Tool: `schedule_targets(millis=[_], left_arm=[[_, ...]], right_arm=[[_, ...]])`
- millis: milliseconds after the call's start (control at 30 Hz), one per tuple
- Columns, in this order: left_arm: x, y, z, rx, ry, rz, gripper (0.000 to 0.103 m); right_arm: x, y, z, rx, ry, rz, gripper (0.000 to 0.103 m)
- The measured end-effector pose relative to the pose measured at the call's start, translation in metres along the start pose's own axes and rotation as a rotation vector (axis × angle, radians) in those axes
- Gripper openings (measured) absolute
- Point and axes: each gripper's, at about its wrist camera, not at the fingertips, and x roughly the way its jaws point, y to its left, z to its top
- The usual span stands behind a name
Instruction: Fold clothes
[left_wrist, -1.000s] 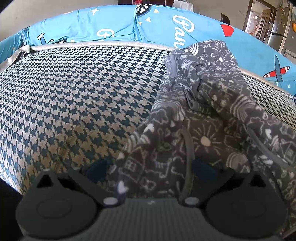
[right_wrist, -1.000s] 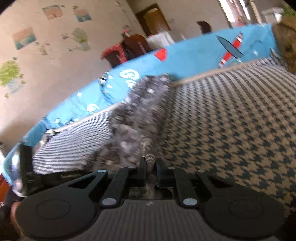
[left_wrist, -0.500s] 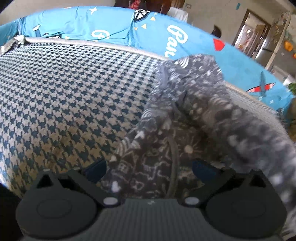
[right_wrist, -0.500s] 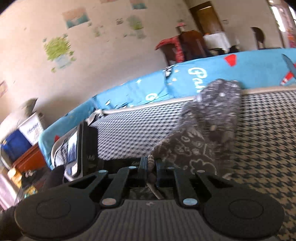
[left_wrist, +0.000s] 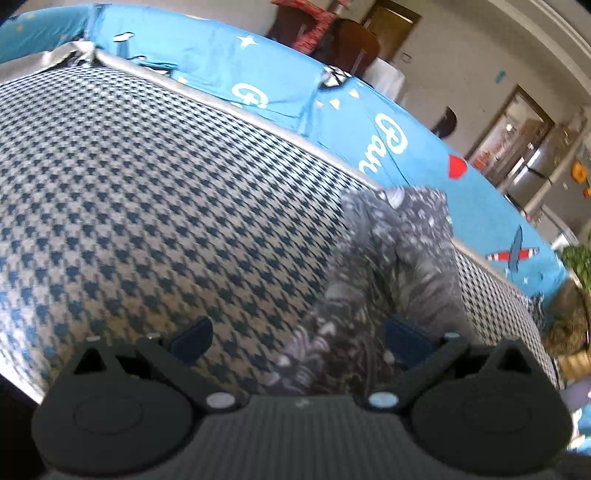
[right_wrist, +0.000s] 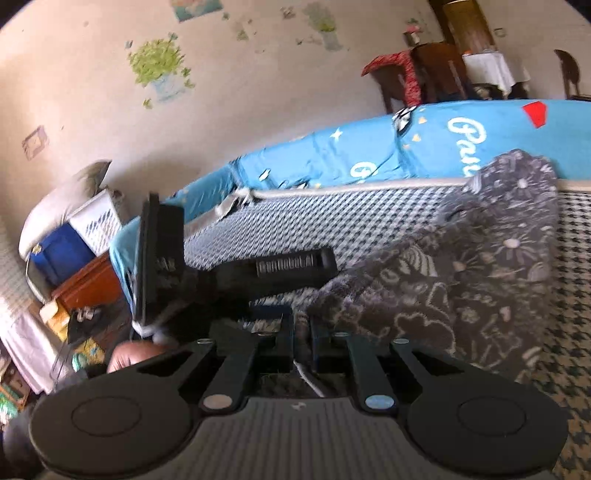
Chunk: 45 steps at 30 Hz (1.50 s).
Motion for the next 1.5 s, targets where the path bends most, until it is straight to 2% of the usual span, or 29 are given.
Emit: schedule_targets(millis=[67, 100, 167, 233, 333, 533, 633, 700, 767, 967, 1067, 1133, 1200, 1300, 1400, 1500], left_arm=[[-0.004, 0.004, 0.003, -0.018, -0.015, 0.016, 0.103], [-0.005, 0.004, 0.003, -0.015, -0.025, 0.031, 0.103], [-0.009, 0.003, 0.005, -0.006, -0.043, 0.053, 0.103], [-0.011, 0.002, 0.007, 0.006, -0.061, 0.068, 0.103], [-0.015, 0.003, 0.009, -0.001, -0.080, 0.083, 0.103], [-0.014, 0.009, 0.010, -0.028, -0.073, 0.091, 0.103], [-0.013, 0.007, 0.009, -0.024, -0.073, 0.086, 0.103], [-0.012, 0.006, 0.009, -0.022, -0.070, 0.087, 0.103], [-0.011, 0.005, 0.008, -0.022, -0.068, 0.086, 0.103], [-0.009, 0.004, 0.007, -0.022, -0.066, 0.082, 0.103], [-0.009, 0.003, 0.006, -0.018, -0.063, 0.079, 0.103], [-0.009, 0.003, 0.006, -0.013, -0.064, 0.079, 0.103], [-0.009, 0.002, 0.006, -0.013, -0.064, 0.077, 0.103], [-0.009, 0.002, 0.006, -0.014, -0.064, 0.075, 0.103], [-0.009, 0.002, 0.006, -0.015, -0.065, 0.074, 0.103], [-0.012, 0.003, 0.007, -0.023, -0.079, 0.075, 0.103]], right_arm=[[0.010, 0.002, -0.005, -0.009, 0.027, 0.009, 0.011], [0.016, 0.003, -0.006, -0.012, 0.046, 0.026, 0.004], [0.027, 0.009, -0.010, -0.035, 0.080, 0.048, 0.004], [0.036, 0.017, -0.014, -0.094, 0.098, 0.030, 0.004], [0.042, 0.017, -0.020, -0.104, 0.121, 0.023, 0.004], [0.032, 0.011, -0.025, -0.144, 0.103, -0.078, 0.007], [0.026, 0.013, -0.028, -0.180, 0.092, -0.135, 0.017], [0.023, 0.014, -0.030, -0.203, 0.085, -0.170, 0.038], [0.025, 0.016, -0.036, -0.225, 0.101, -0.171, 0.045], [0.047, 0.022, -0.050, -0.327, 0.155, -0.216, 0.051], [0.057, 0.019, -0.055, -0.337, 0.176, -0.248, 0.050], [0.060, 0.014, -0.056, -0.317, 0.185, -0.265, 0.044], [0.062, 0.008, -0.055, -0.290, 0.186, -0.275, 0.031], [0.061, -0.002, -0.052, -0.239, 0.183, -0.277, 0.018], [0.058, -0.006, -0.048, -0.203, 0.181, -0.271, 0.011], [0.051, -0.003, -0.041, -0.162, 0.153, -0.231, 0.010]])
